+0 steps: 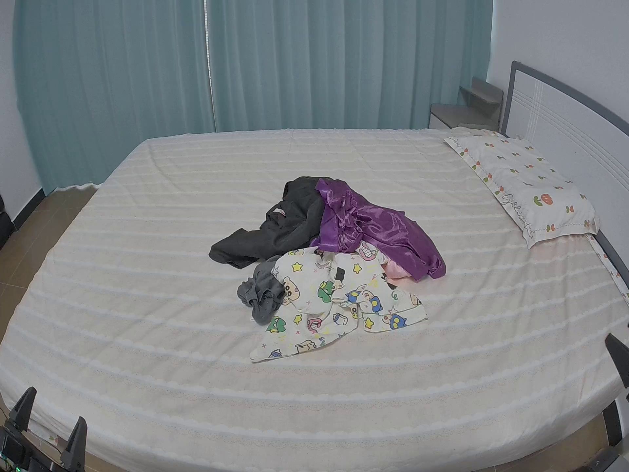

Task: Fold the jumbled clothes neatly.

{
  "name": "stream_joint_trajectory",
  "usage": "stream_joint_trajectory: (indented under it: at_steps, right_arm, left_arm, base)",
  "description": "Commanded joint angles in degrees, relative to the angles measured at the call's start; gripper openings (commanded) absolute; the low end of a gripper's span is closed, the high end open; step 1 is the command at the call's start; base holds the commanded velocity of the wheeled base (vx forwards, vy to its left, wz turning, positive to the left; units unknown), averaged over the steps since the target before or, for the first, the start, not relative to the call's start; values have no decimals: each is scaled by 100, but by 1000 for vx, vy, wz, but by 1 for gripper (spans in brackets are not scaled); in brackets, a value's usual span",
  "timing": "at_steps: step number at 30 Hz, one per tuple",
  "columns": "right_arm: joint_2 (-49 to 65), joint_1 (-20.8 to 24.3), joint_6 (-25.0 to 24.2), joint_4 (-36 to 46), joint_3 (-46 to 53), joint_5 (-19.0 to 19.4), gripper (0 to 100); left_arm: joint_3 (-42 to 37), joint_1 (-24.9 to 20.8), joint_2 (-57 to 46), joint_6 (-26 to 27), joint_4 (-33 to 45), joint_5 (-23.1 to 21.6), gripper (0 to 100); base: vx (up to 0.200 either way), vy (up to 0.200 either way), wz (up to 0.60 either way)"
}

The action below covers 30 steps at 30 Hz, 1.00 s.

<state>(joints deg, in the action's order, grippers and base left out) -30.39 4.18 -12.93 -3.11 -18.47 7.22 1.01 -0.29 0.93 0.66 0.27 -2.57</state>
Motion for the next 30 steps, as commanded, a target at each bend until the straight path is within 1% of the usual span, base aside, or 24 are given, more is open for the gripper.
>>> stream_joint_trajectory:
  at_steps: [1,2,3,6,10,11,12,14,15,17,26,28,30]
  right_arm:
    - [-3438,804,-1018,-1166,-298,685,100]
    - [-3438,804,-1018,-1166,-298,685,100]
    - [-4098,891,-1185,-1640,-386,693,100]
    - [-5170,1138,-1484,-2115,-684,658,100]
    - [-6321,1305,-1686,-2493,-1203,623,100]
    - [-6321,1305,-1686,-2493,-1203,623,100]
    - [-6822,1331,-1792,-2651,-1537,623,100]
    - [-7042,1340,-1844,-2695,-1678,614,100]
    - [-7569,1340,-1976,-2757,-2020,614,100]
    - [-7956,1340,-2055,-2818,-2266,570,100]
    - [-9477,1287,-2046,-3600,-3154,-19,100]
    - [-9547,1269,-2038,-3627,-3207,-36,100]
    - [-9872,1208,-1959,-3838,-3374,-19,100]
  left_arm:
    - [-101,3,-93,-4,0,-6,100]
    - [-101,3,-93,-4,0,-6,100]
    - [-101,3,-93,-4,0,-6,100]
    - [-101,3,-93,-4,0,-6,100]
    - [-101,3,-93,-4,0,-6,100]
    - [-101,3,-93,-4,0,-6,100]
    - [-101,3,-93,-4,0,-6,100]
    - [-101,3,-93,-4,0,-6,100]
    - [-101,3,-93,-4,0,-6,100]
    - [-101,3,-93,-4,0,-6,100]
    - [-101,3,-93,-4,0,-6,100]
    - [-101,3,-93,-4,0,-6,100]
    - [-101,3,-93,-4,0,-6,100]
  base:
    - [0,0,0]
    - [0,0,0]
    - [0,0,0]
    - [0,0,0]
    - [0,0,0]
    - [0,0,0]
    - [0,0,0]
    - [0,0,0]
    - [0,0,0]
    - [0,0,0]
    - [0,0,0]
    - [0,0,0]
    - [0,0,0]
